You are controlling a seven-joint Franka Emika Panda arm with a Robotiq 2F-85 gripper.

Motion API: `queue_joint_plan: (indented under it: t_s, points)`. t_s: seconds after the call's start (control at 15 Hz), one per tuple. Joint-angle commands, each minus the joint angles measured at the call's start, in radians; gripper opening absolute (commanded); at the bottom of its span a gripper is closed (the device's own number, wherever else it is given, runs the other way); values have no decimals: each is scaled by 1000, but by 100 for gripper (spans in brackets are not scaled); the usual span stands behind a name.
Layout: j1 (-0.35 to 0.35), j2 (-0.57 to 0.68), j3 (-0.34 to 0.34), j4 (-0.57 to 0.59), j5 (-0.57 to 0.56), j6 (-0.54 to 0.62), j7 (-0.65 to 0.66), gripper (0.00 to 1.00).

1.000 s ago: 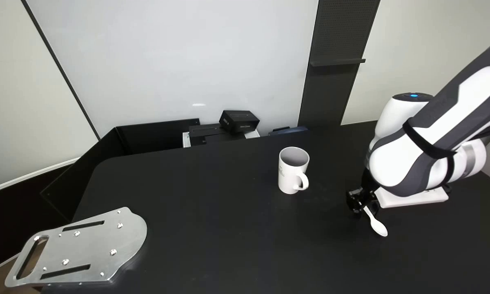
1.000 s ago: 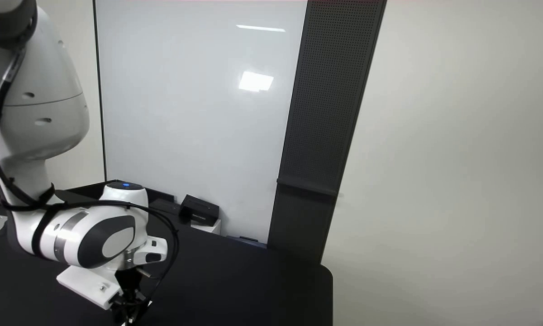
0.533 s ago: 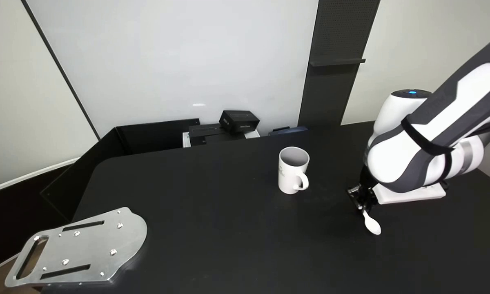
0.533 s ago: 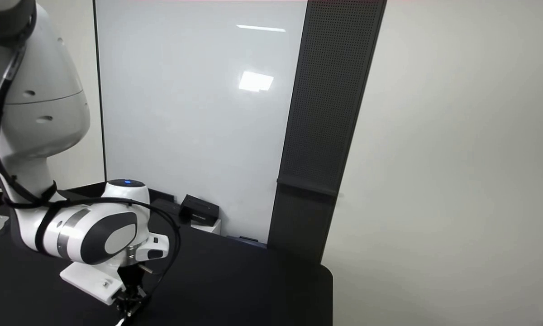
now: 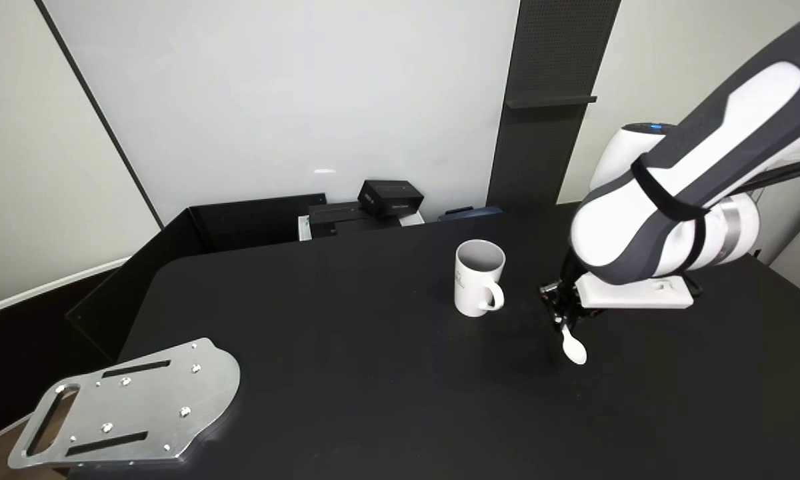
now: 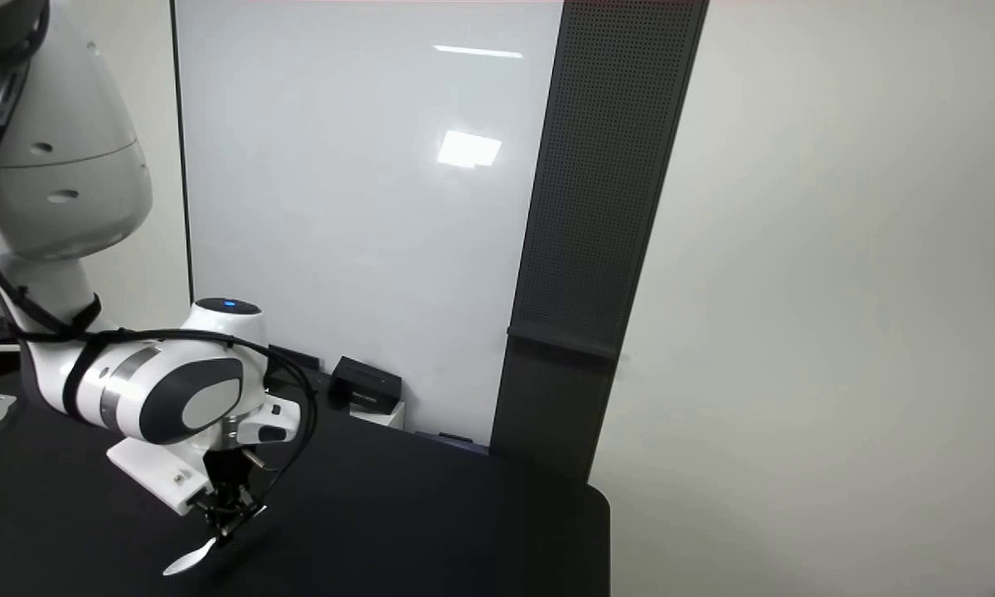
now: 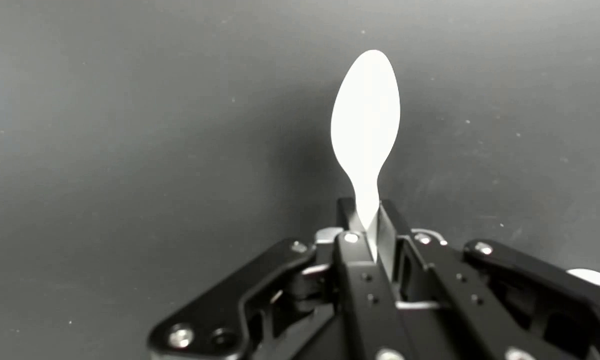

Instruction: Put the spoon in the mug, put it back on the table, then put it in the mug again

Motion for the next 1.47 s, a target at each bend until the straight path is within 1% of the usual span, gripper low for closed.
queue_joint_plan:
  t_s: [0.0, 0.2, 0.47, 0.8, 1.07, 1.13, 1.27, 1.4]
  points:
    - [8, -37, 13, 35, 27, -59, 68, 3]
    - [17, -64, 16, 59, 47, -97, 113, 3]
    - [41, -100, -3, 86, 48, -153, 175, 3]
    - [85, -141, -57, 120, 12, -235, 245, 3]
    - [127, -168, -94, 135, -27, -267, 302, 3]
    - [141, -175, -106, 130, -43, -250, 317, 3]
    - [177, -190, -129, 109, -79, -180, 345, 3]
    - [238, -187, -173, 82, -136, -62, 383, 3]
